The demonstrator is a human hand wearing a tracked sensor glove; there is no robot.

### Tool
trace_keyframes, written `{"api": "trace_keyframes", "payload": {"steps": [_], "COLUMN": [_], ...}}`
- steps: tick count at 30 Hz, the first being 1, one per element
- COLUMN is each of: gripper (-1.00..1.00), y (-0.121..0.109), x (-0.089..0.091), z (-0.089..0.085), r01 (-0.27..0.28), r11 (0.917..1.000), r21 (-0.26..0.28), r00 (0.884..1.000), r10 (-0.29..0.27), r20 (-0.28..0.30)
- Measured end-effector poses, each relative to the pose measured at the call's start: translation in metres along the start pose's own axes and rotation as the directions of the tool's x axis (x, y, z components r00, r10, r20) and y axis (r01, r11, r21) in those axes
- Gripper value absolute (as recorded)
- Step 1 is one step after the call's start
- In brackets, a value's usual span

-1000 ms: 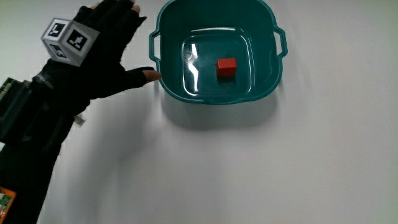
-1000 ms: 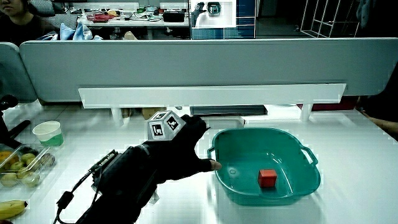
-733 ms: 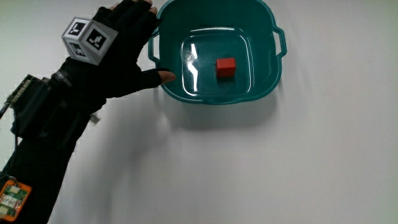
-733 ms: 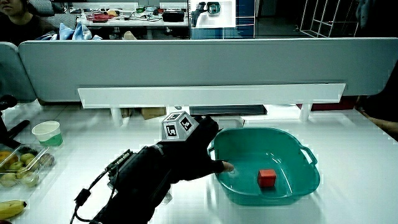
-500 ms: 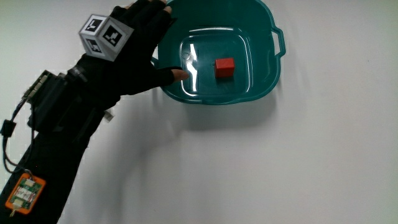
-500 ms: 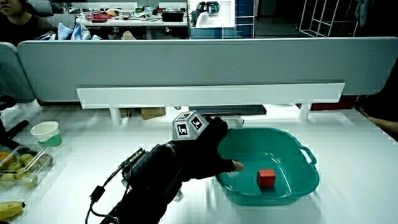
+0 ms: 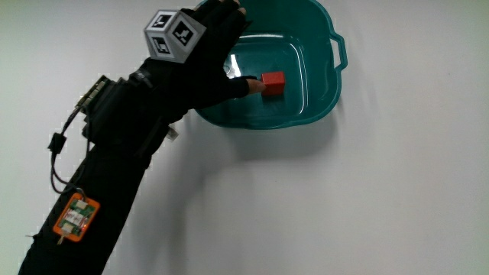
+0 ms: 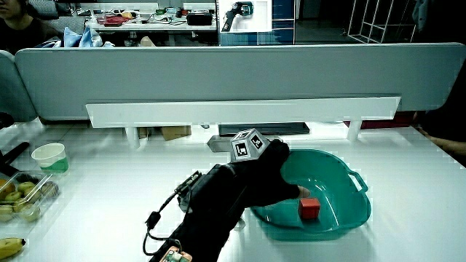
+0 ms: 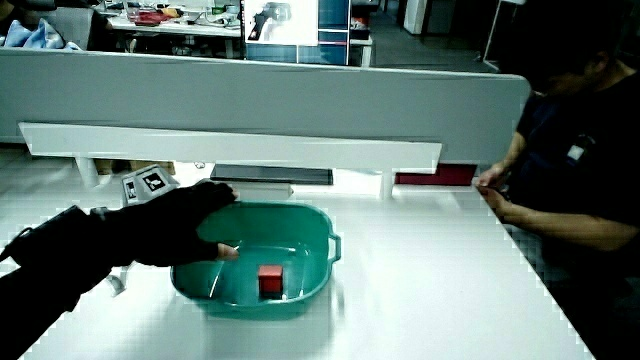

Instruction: Pick red block

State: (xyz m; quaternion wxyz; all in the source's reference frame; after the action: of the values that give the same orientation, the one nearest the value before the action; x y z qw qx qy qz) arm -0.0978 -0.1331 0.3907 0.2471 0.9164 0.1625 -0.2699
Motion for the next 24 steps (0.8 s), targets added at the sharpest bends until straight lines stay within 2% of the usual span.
{"api": "trace_keyframes", "payload": {"steps": [1, 5, 7, 10, 13, 18, 23, 24], "gripper": [0.00, 0.00, 0.00, 0.00, 0.00, 0.00, 0.00, 0.00], "y": [0.001, 0.010, 0.015, 0.023, 0.026, 0.033, 0.041, 0.044], "x": [0.003, 0.008, 0.010, 0.012, 0.017, 0.017, 0.014, 0.013], "z": [-0.001, -0.010, -0.016, -0.025, -0.032, -0.042, -0.053, -0.057], "r01": [-0.015, -0.019, -0.038, -0.030, -0.059, -0.078, -0.116, -0.116], "r11": [0.9999, 0.9990, 0.9980, 0.9969, 0.9931, 0.9898, 0.9818, 0.9829], "r21": [-0.004, -0.039, -0.051, -0.073, -0.102, -0.120, -0.151, -0.143], "r00": [1.000, 1.000, 0.999, 0.999, 0.997, 0.993, 0.990, 0.989], "r10": [0.015, 0.019, 0.037, 0.027, 0.052, 0.066, 0.101, 0.101], "r20": [-0.016, -0.014, -0.015, -0.040, -0.062, -0.101, -0.103, -0.110]}}
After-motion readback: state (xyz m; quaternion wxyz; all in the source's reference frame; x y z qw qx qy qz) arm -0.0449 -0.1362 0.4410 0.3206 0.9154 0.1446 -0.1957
